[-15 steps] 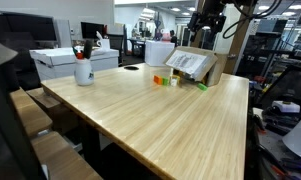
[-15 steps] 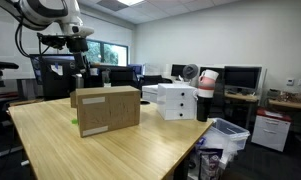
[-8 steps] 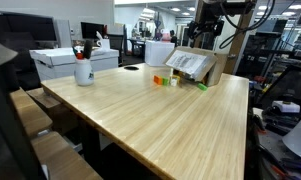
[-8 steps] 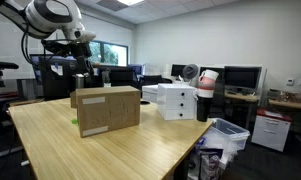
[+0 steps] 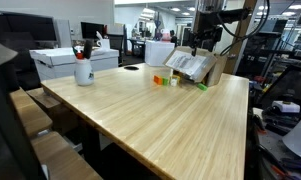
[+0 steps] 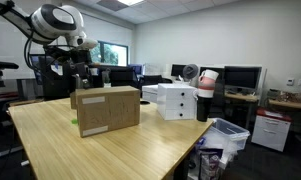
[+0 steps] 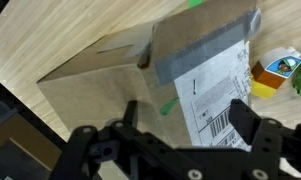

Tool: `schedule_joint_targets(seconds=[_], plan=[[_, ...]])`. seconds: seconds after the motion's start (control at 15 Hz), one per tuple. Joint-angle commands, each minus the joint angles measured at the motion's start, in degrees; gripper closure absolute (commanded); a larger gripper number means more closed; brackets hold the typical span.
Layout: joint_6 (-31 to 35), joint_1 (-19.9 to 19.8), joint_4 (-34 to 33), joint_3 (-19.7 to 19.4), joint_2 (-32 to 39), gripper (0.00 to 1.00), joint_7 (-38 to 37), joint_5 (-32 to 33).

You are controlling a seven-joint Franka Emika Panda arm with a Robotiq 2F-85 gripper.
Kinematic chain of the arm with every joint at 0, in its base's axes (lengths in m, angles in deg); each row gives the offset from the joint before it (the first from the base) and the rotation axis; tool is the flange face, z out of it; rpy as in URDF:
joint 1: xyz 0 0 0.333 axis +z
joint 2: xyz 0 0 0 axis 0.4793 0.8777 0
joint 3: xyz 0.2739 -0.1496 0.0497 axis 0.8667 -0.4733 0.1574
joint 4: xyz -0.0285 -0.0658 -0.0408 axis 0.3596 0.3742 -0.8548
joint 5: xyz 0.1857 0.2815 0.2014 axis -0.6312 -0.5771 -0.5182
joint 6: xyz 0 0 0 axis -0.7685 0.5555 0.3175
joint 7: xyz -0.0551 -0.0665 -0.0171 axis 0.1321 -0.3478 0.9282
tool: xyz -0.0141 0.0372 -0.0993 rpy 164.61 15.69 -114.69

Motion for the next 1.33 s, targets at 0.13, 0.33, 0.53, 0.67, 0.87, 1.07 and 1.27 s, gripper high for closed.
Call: schedule_joint_targets(seconds=[0.13, 0.33, 0.53, 0.67, 0.87, 1.07, 1.27], plan=[[-3.88, 2.11, -1.18, -0.21, 1.4, 0.49, -0.32, 1.87], [-5.26, 3.07, -1.32, -0.2, 1.54, 0.67, -0.05, 2.12], [-6.09, 4.01, -1.16, -0.1, 1.78, 0.83, 0.27, 1.92], [-6.5, 4.92, -0.84, 0.0, 1.95, 0.93, 0.65, 1.61], [-7.13, 6.1, -0.52, 0.2, 2.17, 0.99, 0.88, 1.52], [-7.5, 7.3, 0.23, 0.46, 3.09, 0.97, 0.68, 1.81], [-8.12, 8.11, 0.08, 0.39, 4.15, 0.96, 0.74, 1.7]])
